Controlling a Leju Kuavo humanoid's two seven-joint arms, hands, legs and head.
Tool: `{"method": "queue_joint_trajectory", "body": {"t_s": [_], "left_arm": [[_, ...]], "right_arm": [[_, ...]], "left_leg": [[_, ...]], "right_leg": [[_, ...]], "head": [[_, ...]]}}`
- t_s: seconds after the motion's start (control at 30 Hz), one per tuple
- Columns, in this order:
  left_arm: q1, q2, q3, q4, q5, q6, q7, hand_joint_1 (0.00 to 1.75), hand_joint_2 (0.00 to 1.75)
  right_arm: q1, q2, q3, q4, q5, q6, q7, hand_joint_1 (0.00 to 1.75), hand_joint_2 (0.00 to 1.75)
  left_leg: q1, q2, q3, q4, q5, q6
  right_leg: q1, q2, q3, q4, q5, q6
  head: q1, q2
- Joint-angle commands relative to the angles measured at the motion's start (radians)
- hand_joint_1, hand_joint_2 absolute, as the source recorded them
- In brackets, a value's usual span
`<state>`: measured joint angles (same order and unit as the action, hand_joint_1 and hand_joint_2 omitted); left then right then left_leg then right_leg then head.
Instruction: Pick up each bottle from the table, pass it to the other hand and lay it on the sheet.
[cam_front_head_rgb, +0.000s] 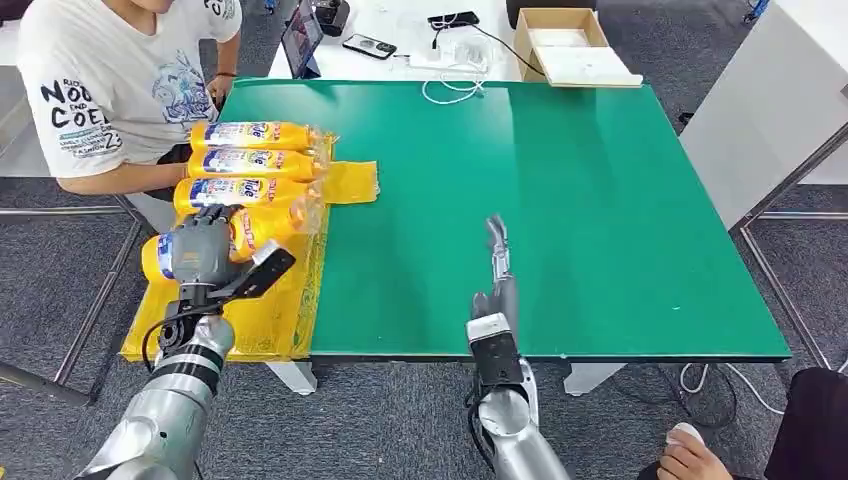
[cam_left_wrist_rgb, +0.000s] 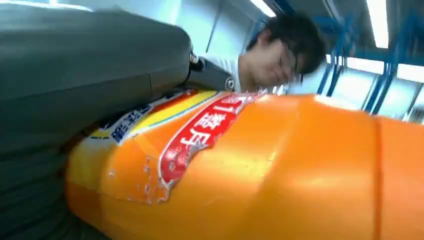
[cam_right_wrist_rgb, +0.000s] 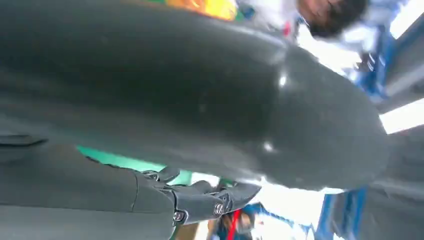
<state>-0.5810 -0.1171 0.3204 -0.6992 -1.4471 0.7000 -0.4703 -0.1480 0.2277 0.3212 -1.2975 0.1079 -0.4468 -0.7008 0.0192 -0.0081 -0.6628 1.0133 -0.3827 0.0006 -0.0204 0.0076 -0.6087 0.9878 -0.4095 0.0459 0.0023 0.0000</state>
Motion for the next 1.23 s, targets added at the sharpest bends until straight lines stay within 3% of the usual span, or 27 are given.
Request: {"method": "queue_joint_trajectory", "body": {"t_s": [0.03, 0.47, 0.67, 0.9, 0.93, 0.97, 1.23], "left_arm": [[-0.027, 0.125, -0.233, 0.202, -0.124, -0.002, 0.164, 1.75, 1.75], [-0.027, 0.125, -0.233, 0.202, -0.124, -0.002, 0.164, 1.75, 1.75], [-0.095, 0.124, -0.266, 0.401, -0.083, -0.004, 0.179, 1.75, 1.75], [-0.107, 0.120, -0.225, 0.447, -0.026, -0.195, 0.189, 1.75, 1.75], [-0.106, 0.120, -0.221, 0.445, -0.021, -0.204, 0.186, 0.00, 0.00], [-0.111, 0.096, -0.117, 0.452, 0.100, -0.460, 0.179, 0.00, 0.00], [-0.105, 0.082, -0.081, 0.446, 0.147, -0.491, 0.161, 0.00, 0.00]], "right_arm": [[-0.006, -0.038, 0.041, -0.131, -0.011, -0.066, 0.003, 0.00, 0.00], [-0.006, -0.038, 0.041, -0.131, -0.011, -0.066, 0.003, 0.00, 0.00], [-0.020, -0.030, 0.055, -0.062, -0.020, -0.043, 0.003, 0.00, 0.00], [-0.037, -0.018, 0.059, 0.015, -0.010, -0.017, 0.003, 0.00, 0.00], [-0.037, -0.017, 0.058, 0.018, -0.008, -0.016, 0.003, 0.00, 0.00], [-0.047, -0.006, 0.051, 0.066, 0.004, 0.017, 0.019, 0.00, 0.00], [-0.055, 0.002, 0.044, 0.100, 0.009, 0.026, 0.012, 0.00, 0.00]], "left_leg": [[0.000, 0.002, 0.006, 0.000, -0.003, 0.001], [0.000, 0.000, 0.003, 0.000, -0.001, 0.001], [0.001, 0.000, 0.007, 0.000, -0.003, 0.001], [0.000, 0.000, 0.005, -0.001, -0.001, 0.001], [0.000, 0.001, 0.007, -0.001, -0.002, 0.001], [0.000, 0.001, 0.007, -0.001, -0.002, 0.001], [0.000, -0.003, 0.016, -0.002, -0.001, 0.001]], "right_leg": [[0.000, 0.001, 0.005, 0.000, -0.002, -0.002], [0.000, -0.001, 0.003, -0.001, -0.001, -0.001], [0.001, -0.001, 0.007, -0.001, -0.003, -0.003], [0.000, 0.000, 0.005, -0.001, -0.001, -0.001], [0.001, 0.000, 0.007, -0.001, -0.001, -0.002], [0.001, 0.000, 0.007, -0.001, -0.001, -0.002], [0.000, -0.002, 0.017, -0.002, -0.002, -0.002]], "head": [[0.000, 0.000], [0.000, 0.000], [0.000, 0.000], [0.000, 0.000], [0.000, 0.000], [0.000, 0.000], [0.000, 0.000]]}}
